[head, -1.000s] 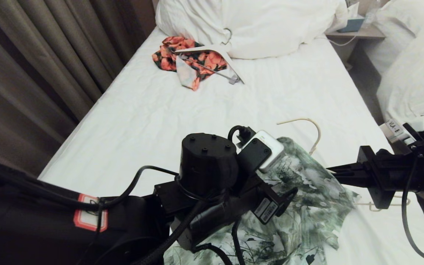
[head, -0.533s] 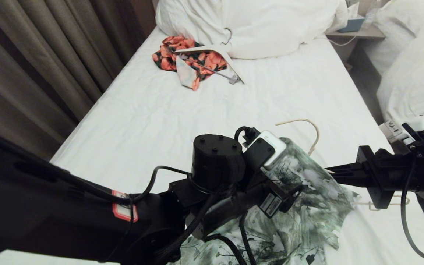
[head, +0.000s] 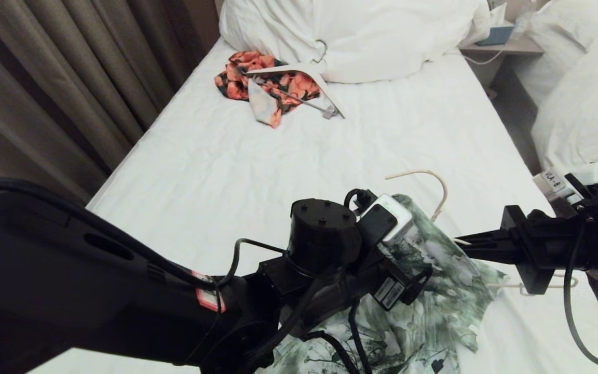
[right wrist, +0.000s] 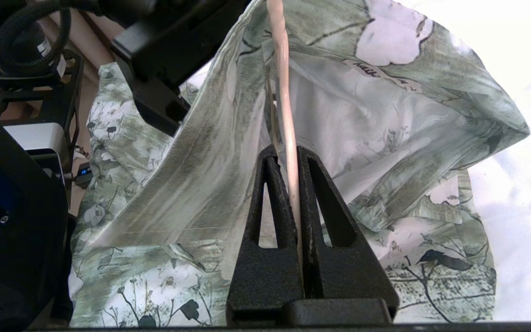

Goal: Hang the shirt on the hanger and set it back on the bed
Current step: Hook the other side of the shirt onto the hanger

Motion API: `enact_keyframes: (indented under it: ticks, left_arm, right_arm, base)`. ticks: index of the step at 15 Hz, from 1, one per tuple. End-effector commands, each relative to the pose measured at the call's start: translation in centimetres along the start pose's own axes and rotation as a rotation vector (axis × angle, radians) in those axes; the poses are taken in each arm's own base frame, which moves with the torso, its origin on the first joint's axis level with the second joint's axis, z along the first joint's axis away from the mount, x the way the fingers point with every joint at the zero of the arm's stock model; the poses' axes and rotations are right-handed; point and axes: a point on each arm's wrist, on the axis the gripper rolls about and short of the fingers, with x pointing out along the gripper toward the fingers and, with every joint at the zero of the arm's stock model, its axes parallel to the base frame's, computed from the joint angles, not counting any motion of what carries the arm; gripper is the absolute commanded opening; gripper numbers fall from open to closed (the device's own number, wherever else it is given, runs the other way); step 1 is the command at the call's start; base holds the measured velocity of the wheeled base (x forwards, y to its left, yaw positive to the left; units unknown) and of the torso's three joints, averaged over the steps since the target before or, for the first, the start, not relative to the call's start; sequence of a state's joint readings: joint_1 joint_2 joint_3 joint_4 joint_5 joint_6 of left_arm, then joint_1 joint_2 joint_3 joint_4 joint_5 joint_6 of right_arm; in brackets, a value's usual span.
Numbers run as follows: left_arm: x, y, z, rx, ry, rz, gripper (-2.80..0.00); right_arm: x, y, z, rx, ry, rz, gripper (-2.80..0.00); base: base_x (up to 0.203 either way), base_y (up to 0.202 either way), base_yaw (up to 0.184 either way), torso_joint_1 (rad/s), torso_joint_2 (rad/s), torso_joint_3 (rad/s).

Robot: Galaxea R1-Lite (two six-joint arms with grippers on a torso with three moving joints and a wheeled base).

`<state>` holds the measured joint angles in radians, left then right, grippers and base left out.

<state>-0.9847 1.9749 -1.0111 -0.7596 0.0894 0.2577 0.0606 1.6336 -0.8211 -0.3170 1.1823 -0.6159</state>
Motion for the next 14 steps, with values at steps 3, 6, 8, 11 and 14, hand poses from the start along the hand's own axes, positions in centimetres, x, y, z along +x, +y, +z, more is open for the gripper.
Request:
enact_keyframes:
  ticks: [3, 6, 8, 11, 14]
  left_arm:
    - [0.59, -0.25, -0.50, 0.003, 0.011, -0.003, 0.00]
    - [0.54, -0.25, -0.51, 0.003, 0.011, -0.004, 0.00]
    - [0.54, -0.25, -0.51, 0.003, 0.012, -0.003, -2.80]
    - [0.53, -0.25, -0.55, 0.003, 0.013, -0.002, -2.80]
    - [0.42, -0.26, -0.61, 0.002, 0.016, -0.002, -2.80]
  right_arm:
    - [0.05, -0.05, -0.03, -0.004, -0.004, 0.006, -2.80]
    - [0.25, -0.45, -0.30, -0.019, -0.010, 0.002, -2.80]
    - [0.39, -0.63, -0.63, -0.020, -0.011, 0.003, -2.80]
    - [0.41, -0.60, -0.75, -0.015, -0.009, 0.004, -2.80]
    - [0.43, -0.55, -0.72, -0.021, -0.010, 0.005, -2.80]
  base:
    - [0.000, 0.000, 0.000, 0.000, 0.00, 0.000]
    - [0.000, 0.000, 0.000, 0.000, 0.00, 0.000]
    - [0.000, 0.000, 0.000, 0.000, 0.00, 0.000]
    - [0.000, 0.000, 0.000, 0.000, 0.00, 0.000]
    - [0.000, 0.000, 0.000, 0.000, 0.00, 0.000]
